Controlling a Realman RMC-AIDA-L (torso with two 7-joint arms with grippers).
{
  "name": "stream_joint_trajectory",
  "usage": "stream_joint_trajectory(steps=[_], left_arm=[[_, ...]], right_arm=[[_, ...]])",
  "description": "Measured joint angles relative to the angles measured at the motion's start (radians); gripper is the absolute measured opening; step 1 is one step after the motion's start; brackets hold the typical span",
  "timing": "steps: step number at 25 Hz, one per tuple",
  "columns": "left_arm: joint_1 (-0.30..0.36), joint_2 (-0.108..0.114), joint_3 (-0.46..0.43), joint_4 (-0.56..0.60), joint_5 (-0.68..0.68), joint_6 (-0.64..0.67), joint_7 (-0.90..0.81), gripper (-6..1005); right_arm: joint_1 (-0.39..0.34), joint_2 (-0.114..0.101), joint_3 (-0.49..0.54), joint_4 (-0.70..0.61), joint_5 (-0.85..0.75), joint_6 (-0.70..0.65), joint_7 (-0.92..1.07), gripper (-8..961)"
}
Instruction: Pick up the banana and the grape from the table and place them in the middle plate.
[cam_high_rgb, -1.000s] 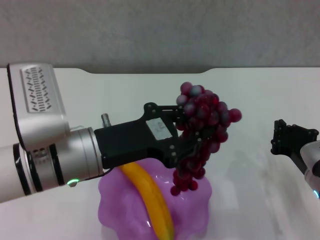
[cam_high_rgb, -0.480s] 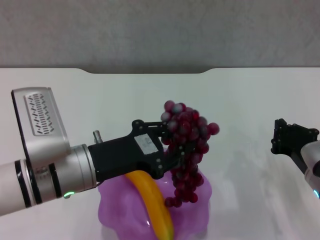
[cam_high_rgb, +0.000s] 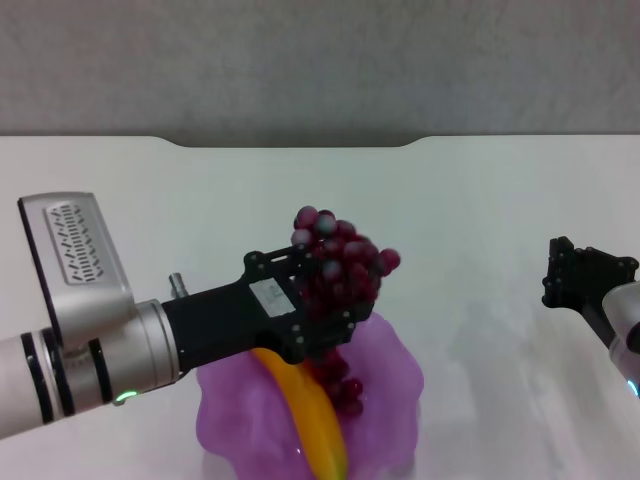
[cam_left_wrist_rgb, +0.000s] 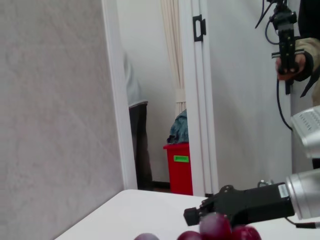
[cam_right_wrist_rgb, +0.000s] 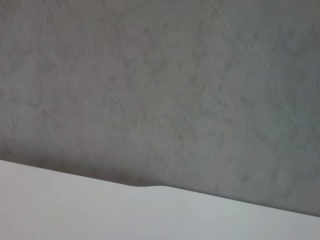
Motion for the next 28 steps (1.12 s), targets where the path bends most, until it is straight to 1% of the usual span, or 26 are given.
stream_joint_trajectory(steps=[8,11,21,24,28], left_arm=[[0.046,0.001,0.004,-0.017,-0.024,0.011,0.078,656],[0.055,0.001,0.004,-0.020,-0.025,0.011,0.095,665],[0.056,0.001,-0.005,-0.030,-0.062,0.011,0.097,645],[0.056,0.001,-0.020,-0.024,-0.091,0.018,0.103,640],[0.062,0.001,-0.053,-0.027,-0.169,0.070,0.166,632]], right_arm=[[-0.005,0.000,0.004,0.001,0.000,0.000,0.000,27],[-0.008,0.000,0.006,0.001,0.000,0.000,0.000,27],[-0.009,-0.002,0.007,0.000,0.000,0.000,0.000,27],[-0.009,-0.002,0.007,0.000,0.000,0.000,0.000,27],[-0.010,-0.002,0.008,0.000,0.000,0.000,0.000,27]])
